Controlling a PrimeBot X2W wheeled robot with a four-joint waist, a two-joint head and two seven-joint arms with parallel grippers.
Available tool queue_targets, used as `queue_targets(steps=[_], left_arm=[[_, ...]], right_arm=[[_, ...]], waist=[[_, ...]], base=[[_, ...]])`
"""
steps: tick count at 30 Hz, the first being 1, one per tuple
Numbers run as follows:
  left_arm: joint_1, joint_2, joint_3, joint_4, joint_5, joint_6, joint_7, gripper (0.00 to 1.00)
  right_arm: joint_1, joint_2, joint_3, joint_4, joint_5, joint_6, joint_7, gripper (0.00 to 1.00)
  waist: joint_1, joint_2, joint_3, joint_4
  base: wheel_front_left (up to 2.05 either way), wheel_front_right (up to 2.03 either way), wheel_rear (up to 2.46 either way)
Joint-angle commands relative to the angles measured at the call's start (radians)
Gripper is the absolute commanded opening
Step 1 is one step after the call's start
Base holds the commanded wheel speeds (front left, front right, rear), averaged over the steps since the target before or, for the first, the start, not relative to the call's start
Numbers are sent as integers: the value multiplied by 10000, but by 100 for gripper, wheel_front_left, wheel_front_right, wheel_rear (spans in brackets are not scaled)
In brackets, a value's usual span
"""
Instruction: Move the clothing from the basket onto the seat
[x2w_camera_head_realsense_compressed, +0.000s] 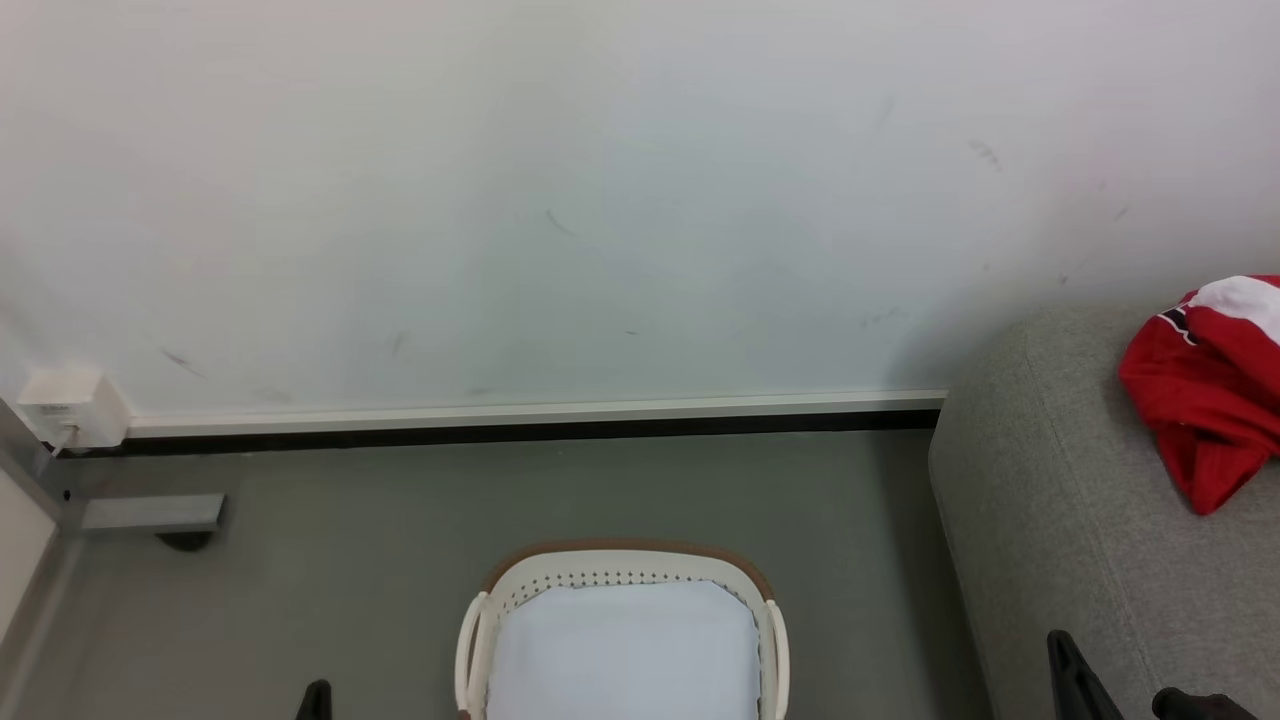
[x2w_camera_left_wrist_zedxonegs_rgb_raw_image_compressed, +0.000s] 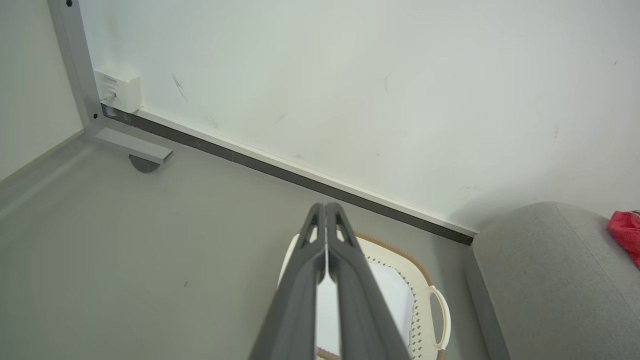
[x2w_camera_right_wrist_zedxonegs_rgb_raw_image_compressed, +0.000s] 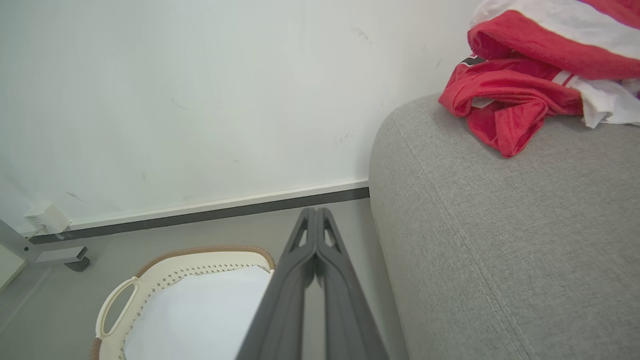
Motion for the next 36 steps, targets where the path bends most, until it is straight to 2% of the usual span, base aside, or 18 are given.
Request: queue_targets(steps=[1,19,36], left_arm=[[-265,61,41,-192,-537,-12,83,0],[-673,90,73,-327,-3479,-32,829,0],[-1008,113,123,-408,-5748,-51,1437,0]], right_arm=[[-217,-72,-66,-260,560,-2,83,0],[-360,-98,-312,-711,3659,-6,823,0],[-479,-120,-532,-1028,6068,-9,1430,0]], waist=[[0,0,3,3],[0,0,30,17],[-1,0,55,31]], base=[[0,0,0],[0,0,0],[0,0,0]])
